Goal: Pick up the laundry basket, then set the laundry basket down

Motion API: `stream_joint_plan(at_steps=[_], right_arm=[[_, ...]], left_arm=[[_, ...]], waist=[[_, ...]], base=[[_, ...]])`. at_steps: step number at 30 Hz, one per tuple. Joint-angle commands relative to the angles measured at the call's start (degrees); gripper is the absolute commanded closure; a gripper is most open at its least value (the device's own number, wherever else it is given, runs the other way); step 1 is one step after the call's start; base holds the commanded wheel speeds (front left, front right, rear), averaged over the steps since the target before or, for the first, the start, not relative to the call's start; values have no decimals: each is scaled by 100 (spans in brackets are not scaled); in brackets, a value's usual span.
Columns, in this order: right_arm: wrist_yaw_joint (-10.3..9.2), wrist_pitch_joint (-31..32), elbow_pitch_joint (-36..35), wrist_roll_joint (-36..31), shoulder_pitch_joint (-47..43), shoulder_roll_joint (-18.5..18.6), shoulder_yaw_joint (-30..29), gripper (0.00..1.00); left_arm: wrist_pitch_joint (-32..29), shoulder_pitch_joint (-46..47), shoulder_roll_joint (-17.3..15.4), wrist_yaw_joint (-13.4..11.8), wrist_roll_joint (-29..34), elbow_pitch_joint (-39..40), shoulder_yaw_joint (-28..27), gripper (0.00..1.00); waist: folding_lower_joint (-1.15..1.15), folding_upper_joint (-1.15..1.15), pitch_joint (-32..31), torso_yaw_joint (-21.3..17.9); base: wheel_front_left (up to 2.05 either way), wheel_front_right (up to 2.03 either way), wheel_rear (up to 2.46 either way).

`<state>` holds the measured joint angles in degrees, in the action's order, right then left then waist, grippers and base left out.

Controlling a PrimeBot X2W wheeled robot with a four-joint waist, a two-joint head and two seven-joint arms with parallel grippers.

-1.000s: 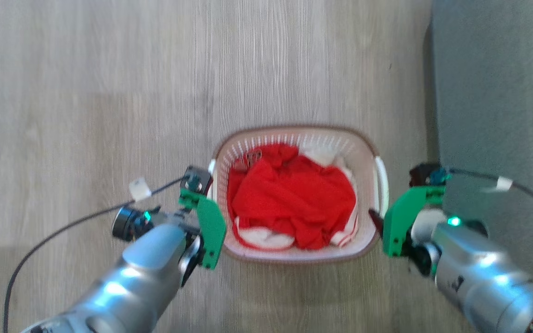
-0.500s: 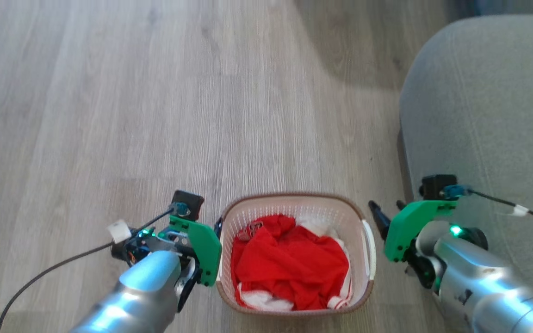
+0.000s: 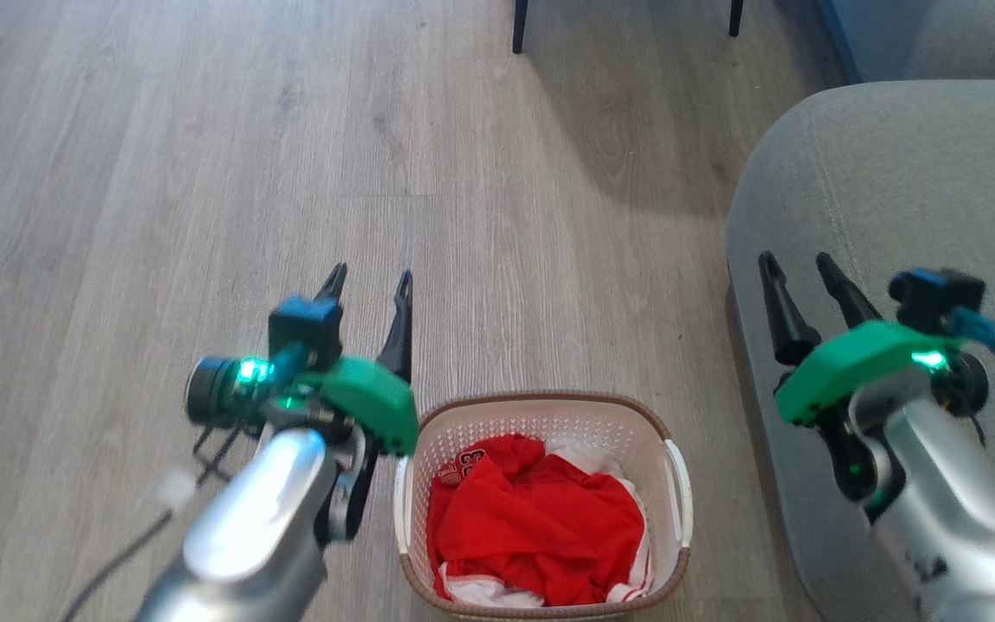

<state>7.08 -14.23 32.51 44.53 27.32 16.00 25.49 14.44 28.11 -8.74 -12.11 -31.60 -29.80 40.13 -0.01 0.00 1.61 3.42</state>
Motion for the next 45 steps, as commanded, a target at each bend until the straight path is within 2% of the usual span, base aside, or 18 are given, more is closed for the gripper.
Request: stream_joint_plan(at_steps=[1,4,6,10,14,19,22,26,38,45], right_arm=[[41,-75,-436,-300,-85,-137,-212,0],[41,-76,-1287,-1011,-594,-444,-889,0],[41,-76,-1808,-1346,-913,-656,-1205,0],[41,-76,-2663,-1963,-1459,-870,-1380,0],[41,-76,-3162,-2279,-1924,-1023,-1557,0],[41,-76,-3232,-2476,-2352,-1186,-1950,0],[41,-76,-3245,-2536,-2511,-1244,-2006,0],[41,-76,-3205,-2593,-2622,-1276,-2009,0],[41,-76,-3142,-2611,-2623,-1310,-2070,0],[41,-76,-3148,-2565,-2626,-1311,-2045,0]], left_arm=[[54,40,-115,-45,265,418,-428,0],[55,-435,47,28,817,1201,-1100,0],[55,-722,195,202,1088,1703,-1533,0],[55,-1286,429,486,1531,2285,-2128,0],[55,-1762,546,732,1748,2395,-2367,0],[55,-2137,582,814,1769,2173,-2468,0],[55,-2262,584,653,1854,2140,-2461,0],[55,-2378,585,610,1731,2171,-2406,0],[55,-2414,586,709,1768,2405,-2413,0],[56,-2460,586,649,1718,2446,-2449,0]], waist=[[1,0,12,4],[1,0,26,14],[1,0,29,23],[1,0,2,22],[1,0,-37,-7],[1,0,-73,-51],[1,0,-87,-89],[1,0,-96,-117],[1,0,-82,-168],[1,0,-70,-180]], base=[[0,0,0],[0,0,0],[0,0,0],[0,0,0],[0,0,0],[0,0,0],[0,0,0],[0,0,0],[0,0,0],[0,0,0]])
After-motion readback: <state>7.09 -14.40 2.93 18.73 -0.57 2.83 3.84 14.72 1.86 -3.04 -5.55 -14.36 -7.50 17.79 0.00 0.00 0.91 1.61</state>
